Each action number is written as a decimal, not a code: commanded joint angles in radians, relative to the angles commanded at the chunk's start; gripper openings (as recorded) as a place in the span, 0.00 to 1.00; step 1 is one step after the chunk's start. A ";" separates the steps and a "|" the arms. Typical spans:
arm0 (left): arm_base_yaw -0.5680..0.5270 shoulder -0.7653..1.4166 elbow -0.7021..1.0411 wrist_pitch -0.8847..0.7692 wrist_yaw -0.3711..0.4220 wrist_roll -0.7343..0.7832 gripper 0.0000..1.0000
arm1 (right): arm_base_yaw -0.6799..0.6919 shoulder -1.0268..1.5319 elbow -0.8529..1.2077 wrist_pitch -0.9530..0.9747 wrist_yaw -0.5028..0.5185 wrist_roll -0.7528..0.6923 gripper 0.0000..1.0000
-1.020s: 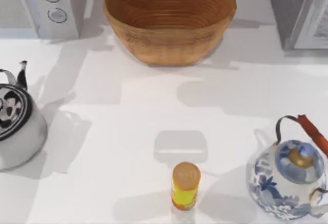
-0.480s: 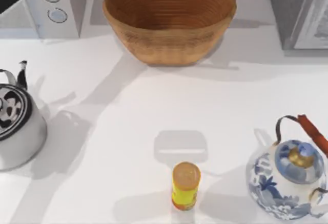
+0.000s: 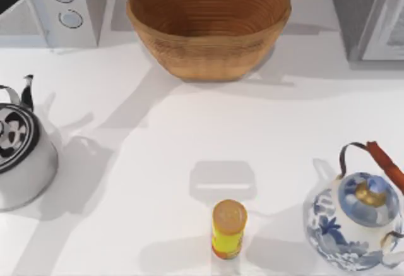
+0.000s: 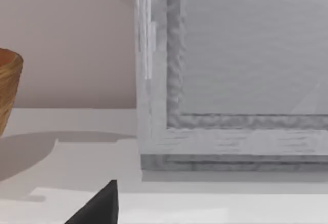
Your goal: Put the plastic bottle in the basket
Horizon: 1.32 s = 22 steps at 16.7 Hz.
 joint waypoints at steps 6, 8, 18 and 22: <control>-0.015 0.120 -0.013 0.026 -0.002 0.037 0.00 | 0.000 0.000 0.000 0.000 0.000 0.000 1.00; -0.020 0.171 -0.008 0.061 -0.004 0.048 0.00 | 0.000 0.000 0.000 0.000 0.000 0.000 1.00; -0.023 0.229 0.042 0.235 0.007 0.037 0.00 | 0.000 0.000 0.000 0.000 0.000 0.000 1.00; -0.023 0.229 0.042 0.235 0.007 0.037 0.15 | 0.000 0.000 0.000 0.000 0.000 0.000 1.00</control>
